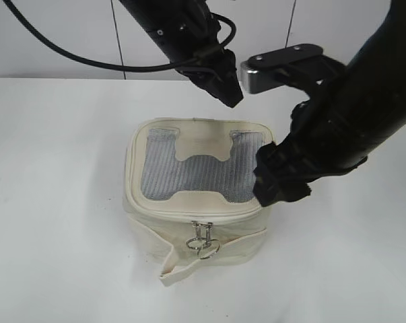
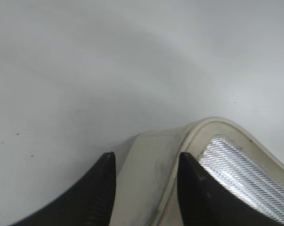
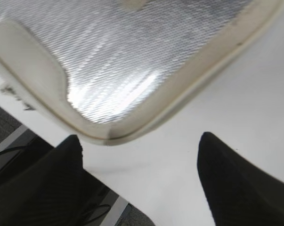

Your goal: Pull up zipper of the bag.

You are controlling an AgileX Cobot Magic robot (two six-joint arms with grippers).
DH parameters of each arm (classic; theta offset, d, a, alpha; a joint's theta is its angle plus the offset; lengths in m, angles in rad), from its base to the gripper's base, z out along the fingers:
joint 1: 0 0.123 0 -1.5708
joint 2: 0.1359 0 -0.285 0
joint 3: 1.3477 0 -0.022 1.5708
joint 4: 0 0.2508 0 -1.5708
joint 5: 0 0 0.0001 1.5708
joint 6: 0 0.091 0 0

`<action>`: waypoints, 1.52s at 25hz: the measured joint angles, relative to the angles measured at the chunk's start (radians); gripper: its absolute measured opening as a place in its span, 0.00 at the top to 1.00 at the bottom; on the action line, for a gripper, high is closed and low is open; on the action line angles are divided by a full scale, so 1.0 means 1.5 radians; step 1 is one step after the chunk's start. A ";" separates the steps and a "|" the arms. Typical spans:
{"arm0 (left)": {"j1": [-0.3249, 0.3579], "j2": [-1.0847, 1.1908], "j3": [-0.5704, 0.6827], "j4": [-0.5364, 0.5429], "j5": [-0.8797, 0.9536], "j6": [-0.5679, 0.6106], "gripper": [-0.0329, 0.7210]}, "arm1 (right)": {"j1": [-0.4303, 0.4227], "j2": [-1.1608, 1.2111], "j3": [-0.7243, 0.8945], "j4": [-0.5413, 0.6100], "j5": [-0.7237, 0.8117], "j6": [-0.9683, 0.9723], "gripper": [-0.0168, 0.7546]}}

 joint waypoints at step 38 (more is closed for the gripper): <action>0.304 -0.730 0.551 0.342 0.057 -0.407 0.51 | -0.304 -0.287 0.057 -0.135 0.175 0.091 0.21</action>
